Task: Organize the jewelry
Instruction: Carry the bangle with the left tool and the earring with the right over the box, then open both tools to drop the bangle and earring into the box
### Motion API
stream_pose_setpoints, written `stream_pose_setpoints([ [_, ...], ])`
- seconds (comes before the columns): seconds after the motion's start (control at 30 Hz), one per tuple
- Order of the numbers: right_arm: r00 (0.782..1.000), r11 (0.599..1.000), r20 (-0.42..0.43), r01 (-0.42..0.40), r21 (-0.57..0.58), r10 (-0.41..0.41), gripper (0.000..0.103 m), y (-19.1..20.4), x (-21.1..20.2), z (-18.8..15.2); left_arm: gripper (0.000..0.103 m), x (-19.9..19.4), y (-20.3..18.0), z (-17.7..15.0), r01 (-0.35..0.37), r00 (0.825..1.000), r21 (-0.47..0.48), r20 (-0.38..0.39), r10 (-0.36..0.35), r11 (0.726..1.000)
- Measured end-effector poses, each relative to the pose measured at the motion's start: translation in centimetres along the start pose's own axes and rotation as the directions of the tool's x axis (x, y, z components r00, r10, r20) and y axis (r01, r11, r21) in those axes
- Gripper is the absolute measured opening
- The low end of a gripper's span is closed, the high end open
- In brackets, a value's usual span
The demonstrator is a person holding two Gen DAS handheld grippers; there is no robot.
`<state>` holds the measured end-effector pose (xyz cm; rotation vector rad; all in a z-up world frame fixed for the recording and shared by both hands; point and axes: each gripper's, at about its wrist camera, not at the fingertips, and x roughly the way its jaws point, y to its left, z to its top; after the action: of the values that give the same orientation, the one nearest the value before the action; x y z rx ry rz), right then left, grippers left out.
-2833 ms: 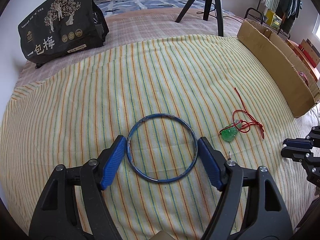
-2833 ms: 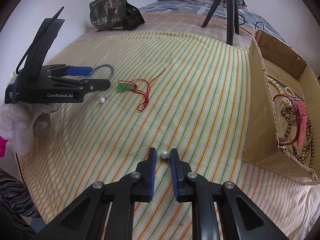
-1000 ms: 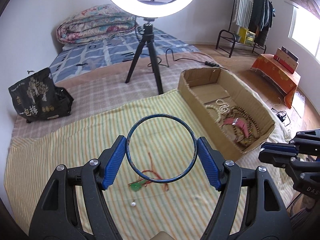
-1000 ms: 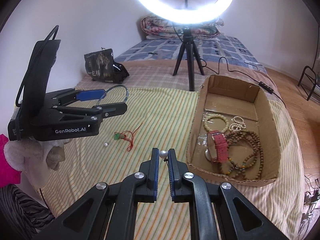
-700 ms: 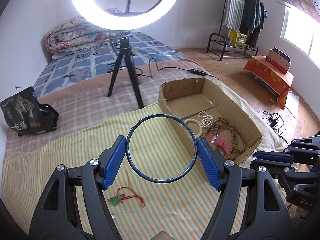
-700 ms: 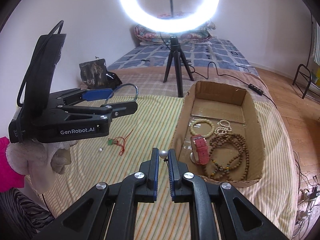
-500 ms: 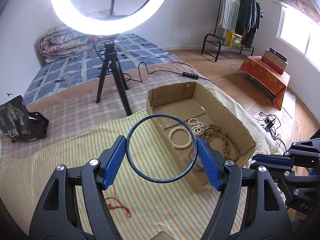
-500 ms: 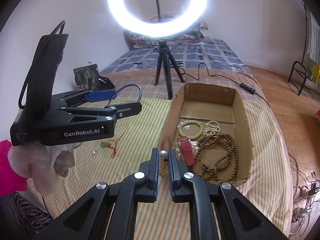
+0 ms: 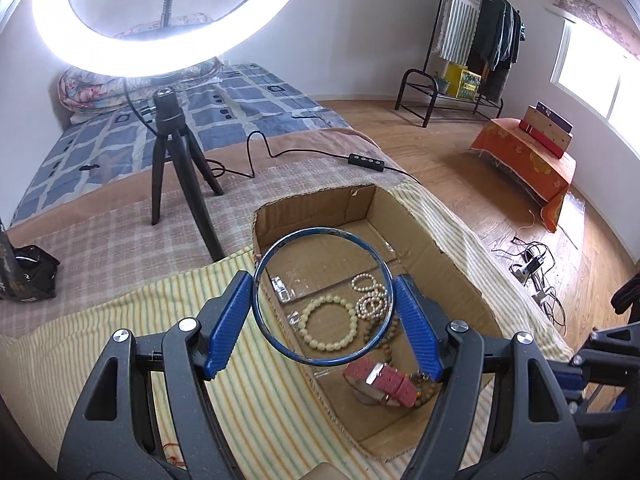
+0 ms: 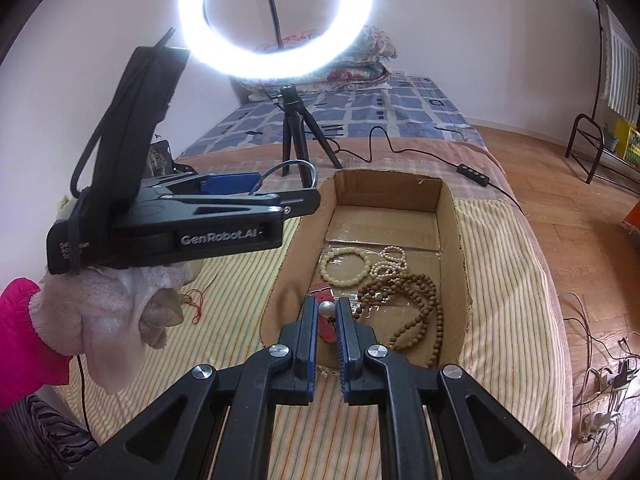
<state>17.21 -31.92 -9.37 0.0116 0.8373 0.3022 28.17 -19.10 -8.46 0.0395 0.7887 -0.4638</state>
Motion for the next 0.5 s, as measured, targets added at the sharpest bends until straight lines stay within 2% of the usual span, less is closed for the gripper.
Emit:
stream_pose_setpoints([
  [0.5, 0.999, 1.0, -0.037, 0.004, 0.011, -0.004, 0.007, -1.1, 2.0, 0.3, 0.074, 4.3, -1.0, 2.1, 0.008, 1.0, -0.034, -0.015, -0.008, 0.999],
])
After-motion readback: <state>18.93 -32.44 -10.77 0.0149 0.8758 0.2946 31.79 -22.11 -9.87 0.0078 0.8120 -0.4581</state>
